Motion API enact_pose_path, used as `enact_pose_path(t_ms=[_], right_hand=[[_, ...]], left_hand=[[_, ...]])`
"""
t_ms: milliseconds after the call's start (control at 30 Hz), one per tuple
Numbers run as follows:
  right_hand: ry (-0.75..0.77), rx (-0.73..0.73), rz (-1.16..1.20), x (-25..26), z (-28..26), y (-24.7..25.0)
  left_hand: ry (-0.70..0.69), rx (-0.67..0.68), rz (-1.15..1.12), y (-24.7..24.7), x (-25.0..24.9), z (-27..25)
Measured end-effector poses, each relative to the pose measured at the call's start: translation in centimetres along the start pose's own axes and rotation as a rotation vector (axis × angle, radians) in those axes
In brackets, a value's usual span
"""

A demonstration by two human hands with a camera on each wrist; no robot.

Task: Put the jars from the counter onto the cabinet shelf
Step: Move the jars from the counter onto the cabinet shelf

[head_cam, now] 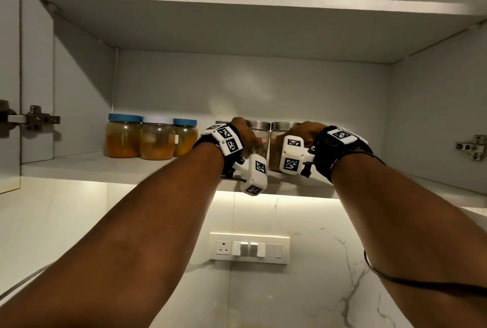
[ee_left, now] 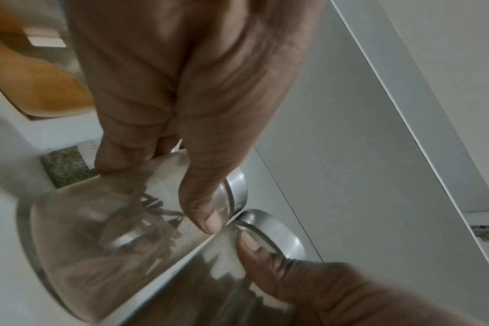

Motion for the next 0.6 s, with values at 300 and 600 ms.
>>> enact_pose_path(t_ms=[300,600], right_hand=[[-0.03,-0.109,0.038,0.4,0.1,2.0],[0.26,-0.069,-0.117,3.8,-0.2,2.5]], left_hand=[[-0.065,0.005,0.21,3.7,-2.2,0.2],[-0.28,-0.107,0.331,5.9,-6.3,0.9]])
Point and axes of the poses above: each hand's wrist, its own z-axis towards the middle knuckle, its own y-axis out of the back of the hand, x = y × z, the point moved 10 cm from there along z, towards the middle knuckle, and after that the axes turned 11 degrees about -y, right-handed, at the moved point
